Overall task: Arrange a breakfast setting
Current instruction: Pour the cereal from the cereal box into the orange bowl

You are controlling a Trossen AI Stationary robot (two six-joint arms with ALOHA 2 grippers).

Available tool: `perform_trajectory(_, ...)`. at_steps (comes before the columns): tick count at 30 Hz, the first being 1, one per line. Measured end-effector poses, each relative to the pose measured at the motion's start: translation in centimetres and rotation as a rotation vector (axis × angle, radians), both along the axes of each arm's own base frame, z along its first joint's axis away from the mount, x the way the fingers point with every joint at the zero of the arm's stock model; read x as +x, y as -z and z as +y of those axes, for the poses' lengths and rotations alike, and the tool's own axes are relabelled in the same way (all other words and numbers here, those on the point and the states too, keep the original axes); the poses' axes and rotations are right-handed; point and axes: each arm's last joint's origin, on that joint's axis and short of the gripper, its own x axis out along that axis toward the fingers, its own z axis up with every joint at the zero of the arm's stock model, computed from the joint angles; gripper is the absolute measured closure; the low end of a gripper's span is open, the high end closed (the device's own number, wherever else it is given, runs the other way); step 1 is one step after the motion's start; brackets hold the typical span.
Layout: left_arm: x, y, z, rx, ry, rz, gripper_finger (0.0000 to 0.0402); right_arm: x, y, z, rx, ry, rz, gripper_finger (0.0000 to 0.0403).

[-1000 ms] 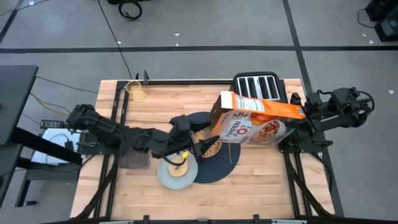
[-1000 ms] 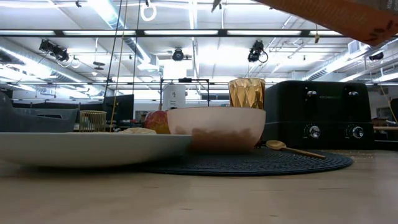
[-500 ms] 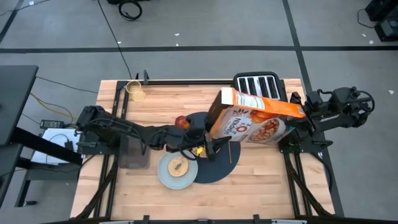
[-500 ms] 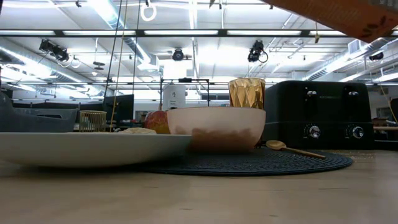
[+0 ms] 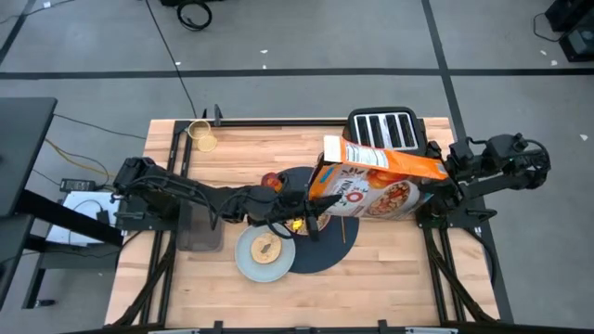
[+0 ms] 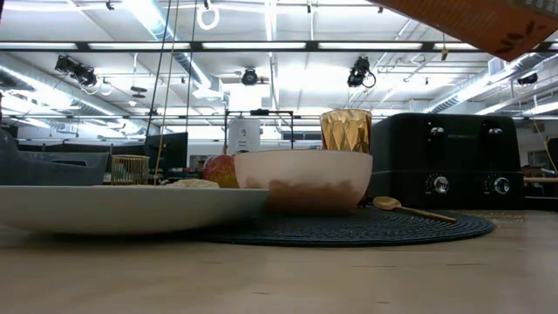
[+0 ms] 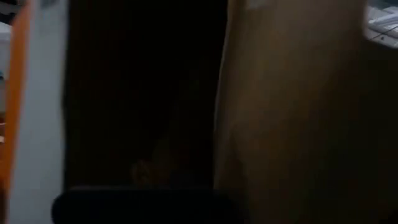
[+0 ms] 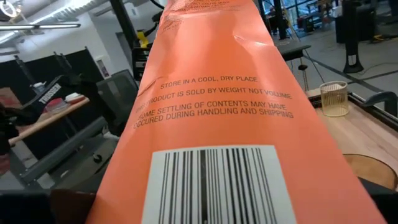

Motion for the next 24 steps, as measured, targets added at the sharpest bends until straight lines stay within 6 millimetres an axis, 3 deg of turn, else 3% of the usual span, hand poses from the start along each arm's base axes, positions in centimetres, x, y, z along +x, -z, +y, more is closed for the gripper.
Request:
perform_trajectory(12, -1.4, -0.8, 0.4, -0.011, 0.021, 0.083, 0.0397, 1.0, 1.5, 0.2, -0.005, -0.002, 0.061, 0.008)
perform_trajectory(24, -2.7, -1.0, 0.6, -0.034, 0.066, 0.188, 0.0398, 0.8, 1.1, 0.2, -0.027, -0.021, 0.093, 0.0039)
